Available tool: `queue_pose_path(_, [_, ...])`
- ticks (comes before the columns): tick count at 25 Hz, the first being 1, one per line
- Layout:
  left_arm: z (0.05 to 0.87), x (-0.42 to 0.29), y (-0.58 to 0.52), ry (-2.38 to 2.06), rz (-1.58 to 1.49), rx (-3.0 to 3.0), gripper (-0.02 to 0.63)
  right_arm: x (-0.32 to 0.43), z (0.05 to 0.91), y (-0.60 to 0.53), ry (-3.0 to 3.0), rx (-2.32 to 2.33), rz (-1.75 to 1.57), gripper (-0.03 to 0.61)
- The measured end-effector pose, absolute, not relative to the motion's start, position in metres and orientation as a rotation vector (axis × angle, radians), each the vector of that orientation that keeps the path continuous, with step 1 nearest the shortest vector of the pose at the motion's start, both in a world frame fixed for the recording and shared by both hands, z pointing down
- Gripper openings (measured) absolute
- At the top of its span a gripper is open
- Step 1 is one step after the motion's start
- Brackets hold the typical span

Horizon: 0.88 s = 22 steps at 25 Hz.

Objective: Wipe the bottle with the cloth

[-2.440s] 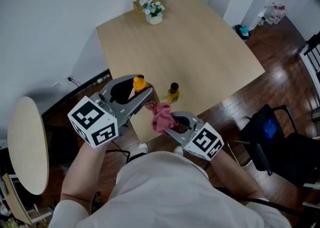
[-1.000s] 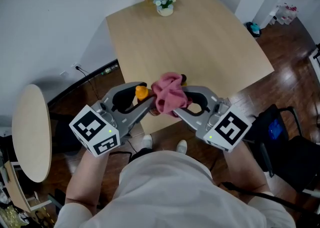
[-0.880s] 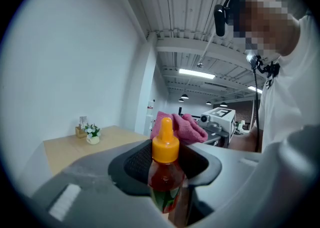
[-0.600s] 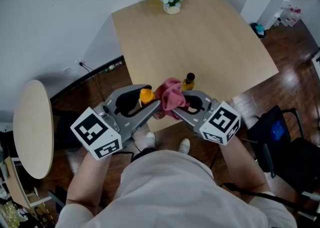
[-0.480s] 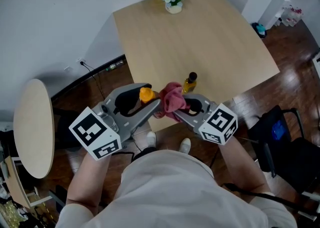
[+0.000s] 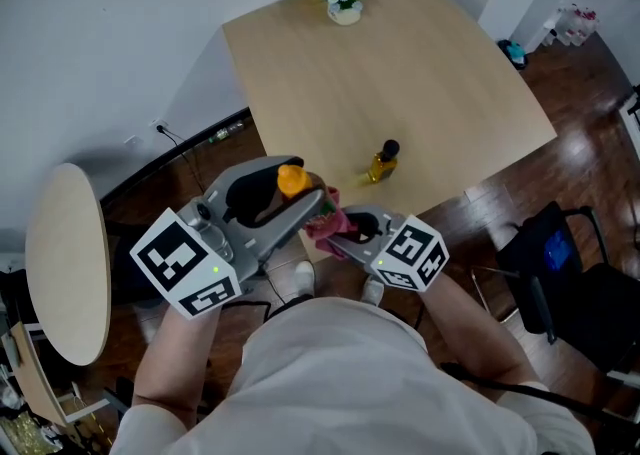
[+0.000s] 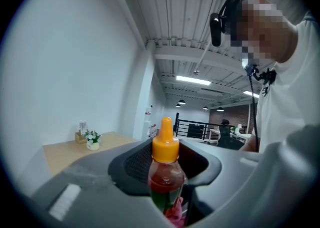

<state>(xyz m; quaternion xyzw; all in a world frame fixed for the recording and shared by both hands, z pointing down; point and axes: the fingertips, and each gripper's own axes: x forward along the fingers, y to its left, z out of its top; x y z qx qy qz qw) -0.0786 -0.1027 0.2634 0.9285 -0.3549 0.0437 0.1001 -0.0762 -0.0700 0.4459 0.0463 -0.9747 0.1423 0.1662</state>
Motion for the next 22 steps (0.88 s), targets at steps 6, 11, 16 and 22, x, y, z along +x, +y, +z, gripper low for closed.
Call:
queue_pose_path(6, [0.278, -0.087, -0.101, -0.998, 0.167, 2.757, 0.163, -0.061, 0.445, -0.075, -2.761, 0.259, 0.413, 0.089])
queue_pose_path(11, [0.297, -0.094, -0.115, -0.998, 0.179, 2.744, 0.163, -0.017, 0.445, -0.084, -2.720, 0.482, 0.464, 0.091])
queue_pose_path(16, [0.359, -0.093, -0.135, -1.022, 0.289, 2.738, 0.163, 0.037, 0.447, -0.073, -2.645, 0.735, 0.532, 0.090])
queue_pose_path(22, [0.441, -0.080, -0.160, -1.059, 0.406, 2.746, 0.163, 0.078, 0.439, -0.050, -2.565, 0.971, 0.604, 0.090])
